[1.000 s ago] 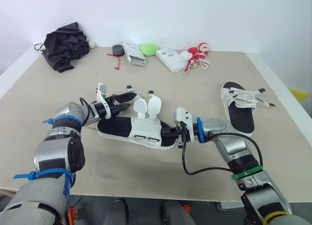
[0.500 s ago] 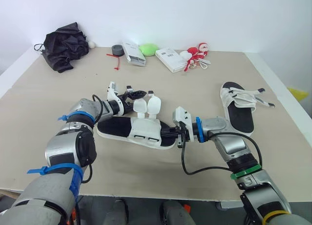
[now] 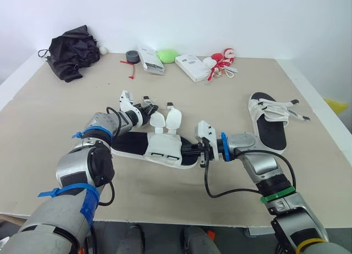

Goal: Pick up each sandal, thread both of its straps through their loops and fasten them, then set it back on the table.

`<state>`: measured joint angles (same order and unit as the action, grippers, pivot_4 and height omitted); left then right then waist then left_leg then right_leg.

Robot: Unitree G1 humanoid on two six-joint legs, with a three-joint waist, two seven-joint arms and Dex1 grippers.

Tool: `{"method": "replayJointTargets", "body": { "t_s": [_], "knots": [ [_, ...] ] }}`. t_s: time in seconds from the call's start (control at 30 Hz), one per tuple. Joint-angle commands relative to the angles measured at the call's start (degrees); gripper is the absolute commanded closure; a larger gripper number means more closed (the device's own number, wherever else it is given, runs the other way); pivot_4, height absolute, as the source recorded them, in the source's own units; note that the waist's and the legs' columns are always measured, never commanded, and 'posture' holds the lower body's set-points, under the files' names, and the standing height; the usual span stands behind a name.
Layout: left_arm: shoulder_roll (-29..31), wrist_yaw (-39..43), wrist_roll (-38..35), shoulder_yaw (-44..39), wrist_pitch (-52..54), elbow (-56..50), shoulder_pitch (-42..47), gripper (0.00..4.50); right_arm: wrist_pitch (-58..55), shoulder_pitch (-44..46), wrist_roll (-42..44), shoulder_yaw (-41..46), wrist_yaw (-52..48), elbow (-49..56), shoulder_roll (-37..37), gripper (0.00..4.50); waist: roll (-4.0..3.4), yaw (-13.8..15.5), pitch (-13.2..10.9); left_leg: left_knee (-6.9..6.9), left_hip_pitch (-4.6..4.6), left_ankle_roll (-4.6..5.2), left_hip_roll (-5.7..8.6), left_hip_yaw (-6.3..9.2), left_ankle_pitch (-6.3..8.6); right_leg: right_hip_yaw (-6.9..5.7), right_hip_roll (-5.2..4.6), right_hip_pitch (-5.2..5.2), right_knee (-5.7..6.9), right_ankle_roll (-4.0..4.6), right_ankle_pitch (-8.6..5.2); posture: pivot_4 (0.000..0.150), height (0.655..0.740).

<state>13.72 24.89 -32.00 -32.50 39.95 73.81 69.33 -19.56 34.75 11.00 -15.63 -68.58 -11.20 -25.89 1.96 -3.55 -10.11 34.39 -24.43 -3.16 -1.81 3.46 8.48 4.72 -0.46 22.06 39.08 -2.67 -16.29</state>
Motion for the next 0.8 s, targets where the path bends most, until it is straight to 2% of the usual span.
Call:
{"method": "replayJointTargets", "body": {
  "t_s": [0.03,0.1,0.27,0.37,0.53,0.67,0.8],
  "knots": [
    [-0.6,0.1,-1.2,-1.4,-0.6,0.0,2.8,4.41,-1.7,-1.9,-1.3,-3.2,-0.5,-0.9,0.7,4.50,0.00,0.0,0.0,0.00,0.00,0.00,0.00,0.00,0.00,0.00,0.00,0.00,0.00,0.00,0.00,0.150,0.7380],
    [-0.8,0.8,-1.0,-1.3,-1.0,-0.4,2.9,4.41,-1.8,-2.0,-1.2,-3.2,-0.4,-0.8,0.7,4.50,0.00,0.0,0.0,0.00,0.00,0.00,0.00,0.00,0.00,0.00,0.01,0.00,0.00,0.00,0.00,0.150,0.7380],
    [-1.8,19.9,4.4,9.9,-0.6,-9.2,0.6,4.41,-2.0,-2.5,-1.1,-3.0,-0.3,-0.2,0.4,4.50,0.00,0.0,0.0,-0.01,0.00,-0.06,0.00,0.00,-0.02,-0.01,0.01,0.00,0.00,0.00,0.00,0.150,0.7380],
    [-2.7,29.6,3.6,18.8,1.8,-28.8,-9.1,4.41,-2.1,-2.8,-1.1,-2.8,-0.2,0.0,0.2,4.50,-0.16,-0.5,0.1,-0.05,0.01,-0.12,0.00,0.00,-0.02,0.01,0.01,-0.02,0.00,0.00,0.00,0.150,0.7380],
    [-2.6,33.7,-0.6,24.9,0.0,-60.9,-27.0,4.41,-2.2,-3.2,-1.1,-2.6,-0.1,0.1,0.2,4.50,-0.20,-0.7,0.1,-0.07,0.15,-0.47,-0.09,-0.06,0.19,0.09,0.00,-0.17,-0.02,0.32,-0.01,0.150,0.7380],
    [1.4,41.0,1.1,30.8,-8.7,-75.1,-37.4,4.41,-2.1,-3.7,-1.0,-2.7,-0.5,0.3,0.1,4.50,-0.20,-0.5,0.1,-0.01,0.16,-0.48,-0.08,-0.03,0.21,0.05,-0.01,-0.22,-0.02,0.41,0.01,0.150,0.7380],
    [7.1,48.6,7.0,35.0,-24.6,-76.9,-40.8,4.41,-1.6,-3.3,-1.4,-3.1,-1.0,-0.5,0.0,4.50,-0.20,-0.5,0.1,0.01,0.38,-0.47,-0.07,-0.08,0.20,0.10,0.00,-0.40,-0.04,0.09,-0.20,0.150,0.7380]
  ]
}}
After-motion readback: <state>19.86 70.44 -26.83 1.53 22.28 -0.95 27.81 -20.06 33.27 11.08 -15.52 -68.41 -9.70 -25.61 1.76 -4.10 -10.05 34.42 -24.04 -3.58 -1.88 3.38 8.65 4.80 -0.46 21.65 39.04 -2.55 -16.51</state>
